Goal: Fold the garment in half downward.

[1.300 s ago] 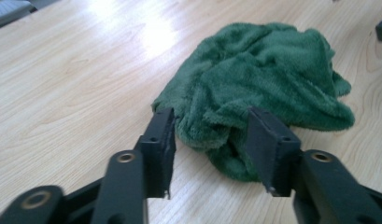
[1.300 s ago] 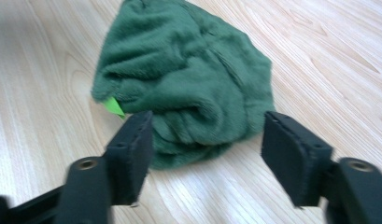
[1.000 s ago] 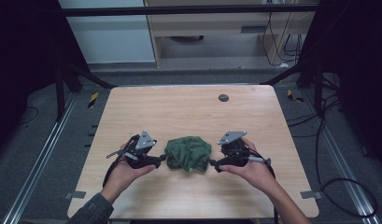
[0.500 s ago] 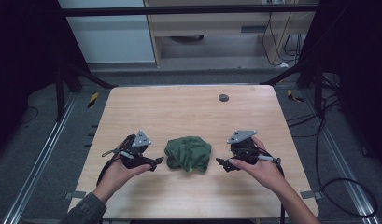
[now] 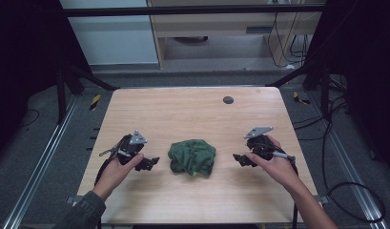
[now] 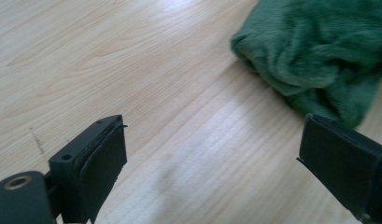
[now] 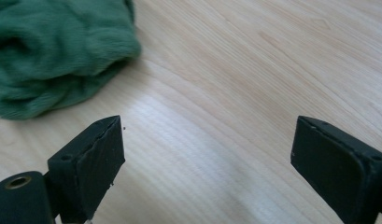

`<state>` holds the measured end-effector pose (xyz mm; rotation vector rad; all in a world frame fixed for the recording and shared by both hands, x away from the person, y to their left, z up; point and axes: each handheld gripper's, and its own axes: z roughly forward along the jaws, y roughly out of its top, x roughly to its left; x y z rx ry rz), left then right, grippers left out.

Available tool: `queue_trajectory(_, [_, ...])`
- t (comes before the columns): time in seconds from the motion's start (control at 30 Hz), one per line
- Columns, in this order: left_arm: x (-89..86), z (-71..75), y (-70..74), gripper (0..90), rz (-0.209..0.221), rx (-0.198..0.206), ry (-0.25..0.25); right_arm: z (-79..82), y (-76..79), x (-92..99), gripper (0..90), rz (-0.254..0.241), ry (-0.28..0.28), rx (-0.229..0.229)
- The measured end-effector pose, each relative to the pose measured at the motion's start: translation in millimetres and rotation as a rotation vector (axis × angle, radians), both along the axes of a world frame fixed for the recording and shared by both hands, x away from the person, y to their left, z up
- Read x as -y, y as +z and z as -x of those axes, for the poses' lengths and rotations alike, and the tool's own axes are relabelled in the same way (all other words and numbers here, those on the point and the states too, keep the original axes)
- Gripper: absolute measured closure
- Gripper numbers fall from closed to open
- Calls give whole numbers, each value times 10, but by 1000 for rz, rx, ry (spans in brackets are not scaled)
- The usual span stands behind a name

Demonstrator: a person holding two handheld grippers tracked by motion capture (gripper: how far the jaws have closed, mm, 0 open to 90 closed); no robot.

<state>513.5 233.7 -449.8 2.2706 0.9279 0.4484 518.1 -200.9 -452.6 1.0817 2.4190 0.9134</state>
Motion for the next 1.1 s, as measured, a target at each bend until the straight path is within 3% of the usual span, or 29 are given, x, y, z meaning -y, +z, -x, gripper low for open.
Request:
queue_trajectory(0.37, [-148, -227, -157, 71, -13, -7, 74, -281, -165, 86, 129, 18, -80, -63])
queue_trajectory(0.63, [-257, -378, -246, 71, 28, -4, 135, -435, -263, 179, 130, -22, -165, -54])
queue_trajectory(0.83, [-265, -438, -290, 71, 48, 1, 154, -510, -318, 220, 125, -49, -223, -60])
queue_trajectory(1.1, [-284, -508, -392, 70, 51, -8, 179, -569, -445, 271, 120, -88, -302, -74])
